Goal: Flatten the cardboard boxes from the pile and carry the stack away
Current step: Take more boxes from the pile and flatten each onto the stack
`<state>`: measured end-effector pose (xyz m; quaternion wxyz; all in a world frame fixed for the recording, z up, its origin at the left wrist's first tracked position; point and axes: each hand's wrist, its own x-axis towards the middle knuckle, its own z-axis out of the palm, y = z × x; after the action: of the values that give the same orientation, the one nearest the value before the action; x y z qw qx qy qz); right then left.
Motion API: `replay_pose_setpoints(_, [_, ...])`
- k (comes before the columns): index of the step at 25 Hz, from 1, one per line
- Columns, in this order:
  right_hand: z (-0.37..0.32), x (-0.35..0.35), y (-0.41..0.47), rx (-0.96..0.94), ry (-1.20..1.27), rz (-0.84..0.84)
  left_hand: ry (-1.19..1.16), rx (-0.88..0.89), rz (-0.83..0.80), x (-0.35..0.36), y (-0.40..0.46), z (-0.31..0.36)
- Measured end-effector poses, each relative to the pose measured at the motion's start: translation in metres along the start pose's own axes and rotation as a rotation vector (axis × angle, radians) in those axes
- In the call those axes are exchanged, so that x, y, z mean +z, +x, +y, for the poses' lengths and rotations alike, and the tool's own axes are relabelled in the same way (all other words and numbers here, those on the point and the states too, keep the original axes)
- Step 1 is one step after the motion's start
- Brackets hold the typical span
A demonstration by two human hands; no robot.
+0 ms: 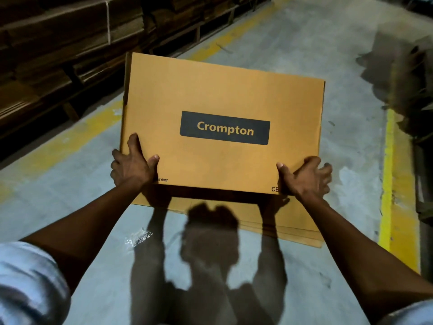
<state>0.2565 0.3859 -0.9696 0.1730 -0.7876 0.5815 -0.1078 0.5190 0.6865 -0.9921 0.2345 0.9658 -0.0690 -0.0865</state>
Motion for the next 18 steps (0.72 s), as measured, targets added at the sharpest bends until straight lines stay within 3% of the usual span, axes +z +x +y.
replay_pose_setpoints(4, [0.019,-0.003,0.005,-0.018,0.175,-0.048,-0.034,0.040,0.042,-0.006,0.001,0.003])
replay_pose_setpoints(9, [0.036,-0.013,0.015,-0.106,0.148,-0.029,-0.002,0.171,0.076,-0.012,0.006,-0.005])
replay_pose_setpoints(14, [0.049,0.000,0.009,-0.104,0.232,-0.255,-0.317,0.166,-0.111,0.001,0.009,-0.017])
replay_pose_setpoints(18, [0.037,0.008,0.018,-0.082,0.280,-0.160,-0.416,0.105,-0.113,0.004,0.017,-0.015])
